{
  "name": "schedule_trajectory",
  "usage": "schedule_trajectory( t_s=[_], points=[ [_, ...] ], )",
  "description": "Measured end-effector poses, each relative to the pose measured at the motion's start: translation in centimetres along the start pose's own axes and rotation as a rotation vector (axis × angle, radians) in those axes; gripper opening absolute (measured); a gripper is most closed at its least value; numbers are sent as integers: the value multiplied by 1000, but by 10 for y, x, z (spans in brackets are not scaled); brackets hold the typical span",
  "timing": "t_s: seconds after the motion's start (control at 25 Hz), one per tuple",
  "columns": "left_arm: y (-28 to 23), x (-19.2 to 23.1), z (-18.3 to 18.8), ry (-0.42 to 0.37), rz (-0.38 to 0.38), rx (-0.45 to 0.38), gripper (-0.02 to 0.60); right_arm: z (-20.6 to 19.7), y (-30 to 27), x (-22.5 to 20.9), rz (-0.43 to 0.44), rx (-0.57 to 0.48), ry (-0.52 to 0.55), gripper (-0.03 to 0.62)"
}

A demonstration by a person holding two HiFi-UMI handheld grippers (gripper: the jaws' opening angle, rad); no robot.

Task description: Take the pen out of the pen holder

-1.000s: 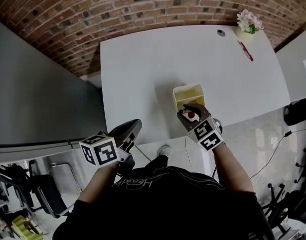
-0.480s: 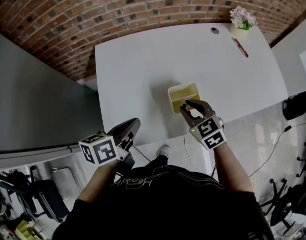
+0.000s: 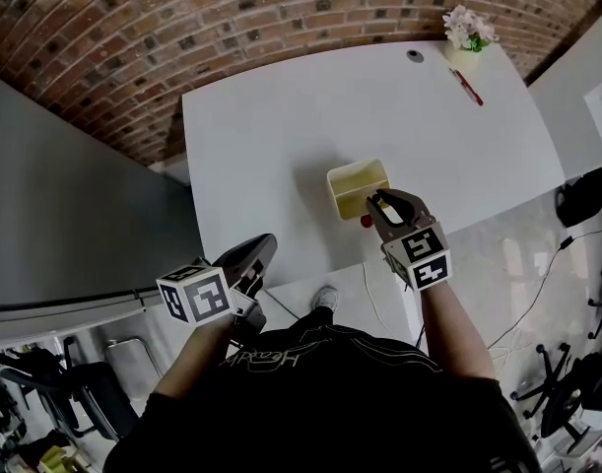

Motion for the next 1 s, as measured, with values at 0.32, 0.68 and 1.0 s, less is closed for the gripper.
schedule_trajectory(
  t_s=[0.32, 0.68, 1.0],
  points=[
    [-4, 3, -1, 11, -11, 9, 3, -13, 13, -21, -92, -21, -166, 78],
    [-6, 5, -2, 43, -28, 15, 3, -23, 17, -31, -114, -47, -275, 77],
    [5, -1, -16, 30, -5, -1, 3, -24, 15, -30, -108, -47, -293, 75]
  ],
)
Point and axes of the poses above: the fingertips, and each gripper's own axes: y backward along the fingers, x to its left, z out of its top, the point moved 8 cm from there along y, backward along the fingers, and after that the axes turned 12 degrees about y, right-handed, at the moved point
